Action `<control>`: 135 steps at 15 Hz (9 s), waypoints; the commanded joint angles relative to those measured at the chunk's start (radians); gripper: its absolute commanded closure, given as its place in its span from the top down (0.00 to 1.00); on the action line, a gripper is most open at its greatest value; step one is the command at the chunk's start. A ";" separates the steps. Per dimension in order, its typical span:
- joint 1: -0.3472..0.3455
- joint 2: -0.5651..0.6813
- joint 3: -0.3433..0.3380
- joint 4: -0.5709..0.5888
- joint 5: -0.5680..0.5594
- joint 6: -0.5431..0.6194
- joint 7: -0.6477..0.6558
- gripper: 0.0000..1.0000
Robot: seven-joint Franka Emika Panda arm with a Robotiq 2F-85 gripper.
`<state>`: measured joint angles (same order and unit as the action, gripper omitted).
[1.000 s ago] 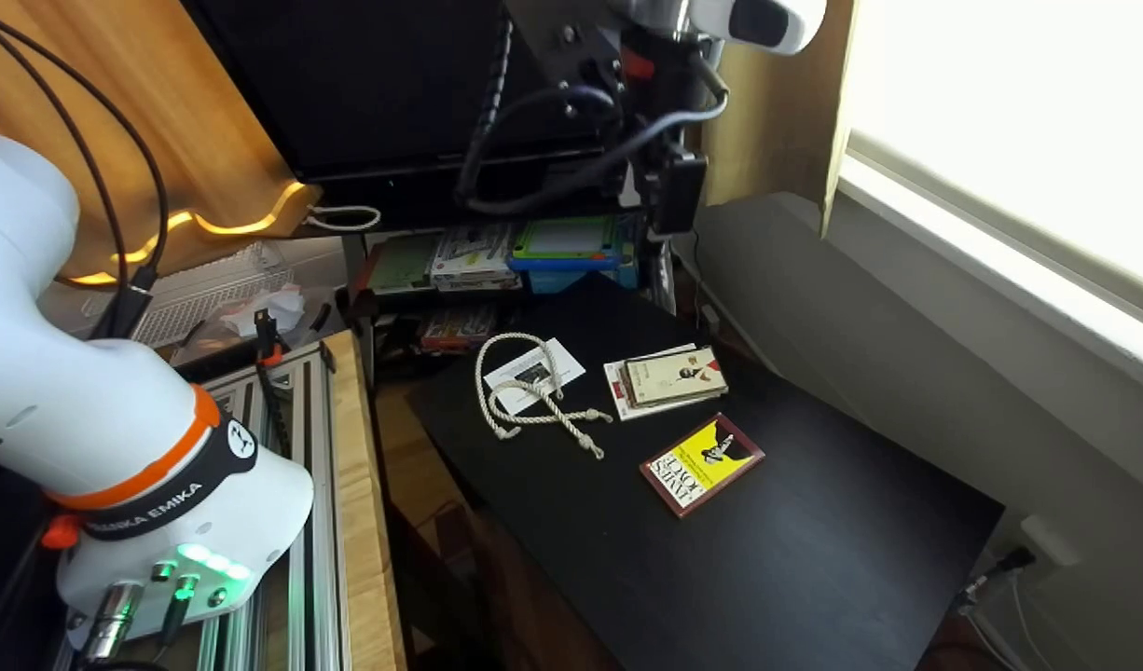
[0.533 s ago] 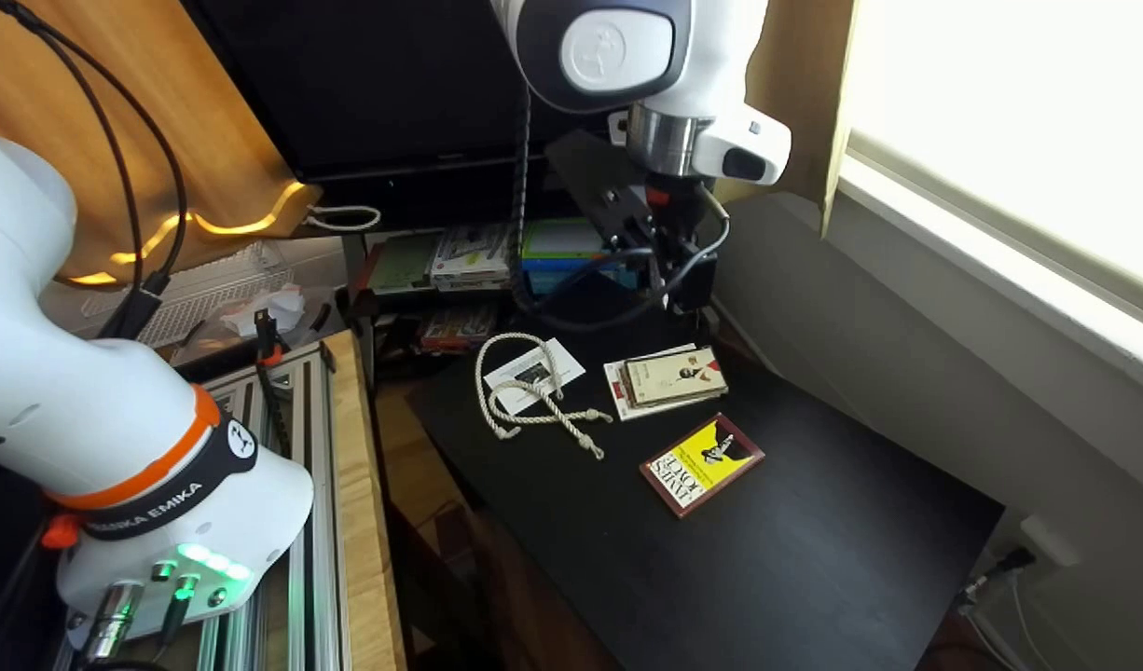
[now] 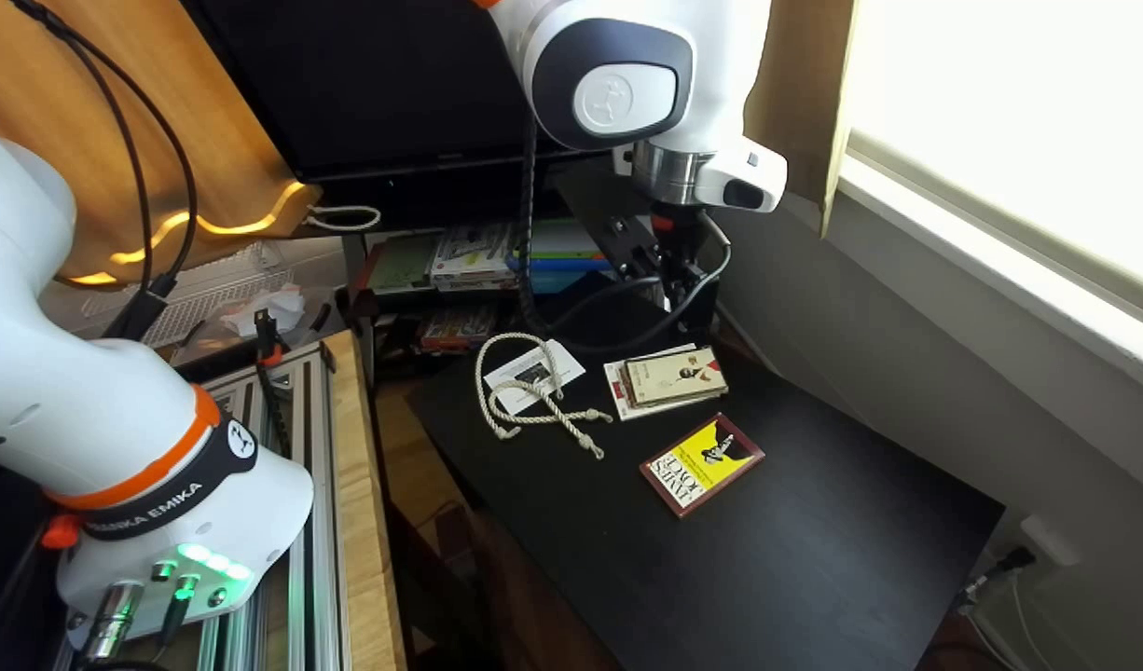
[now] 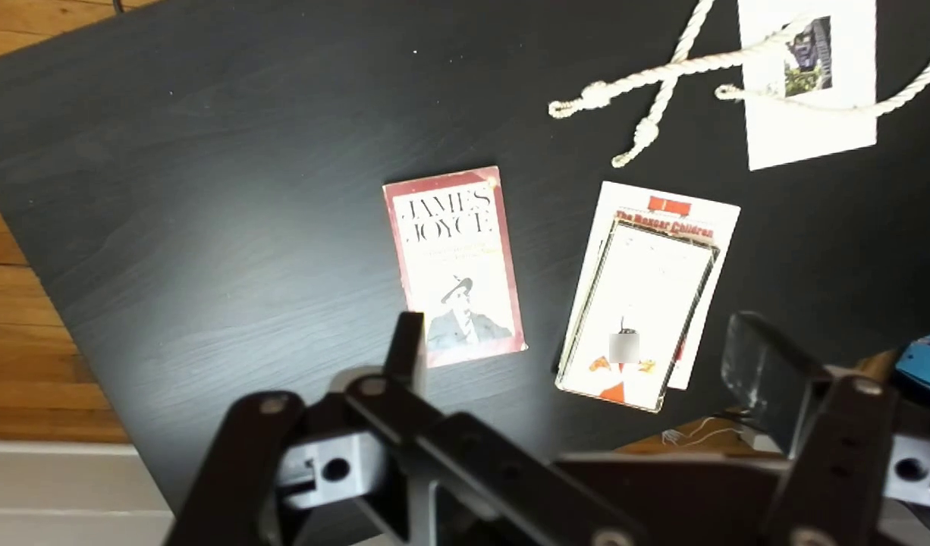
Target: Turn the yellow book around
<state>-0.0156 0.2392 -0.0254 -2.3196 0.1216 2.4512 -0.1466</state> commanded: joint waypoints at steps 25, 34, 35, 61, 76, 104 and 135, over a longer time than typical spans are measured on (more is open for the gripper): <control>-0.054 0.673 0.051 0.280 -0.078 0.522 0.041 1.00; -0.084 0.731 0.060 0.354 -0.073 0.518 0.036 1.00; -0.110 0.746 0.083 0.376 -0.074 0.505 0.018 1.00; -0.086 1.098 0.077 0.817 -0.128 0.234 -0.010 0.00; -0.077 1.142 0.049 0.843 0.055 0.370 0.284 0.00; -0.004 1.133 -0.029 0.810 0.297 0.432 0.749 0.00; -0.035 0.964 0.028 0.441 0.333 0.706 1.239 0.00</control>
<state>-0.0182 1.2359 -0.0347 -1.8175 0.4683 3.0958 1.1635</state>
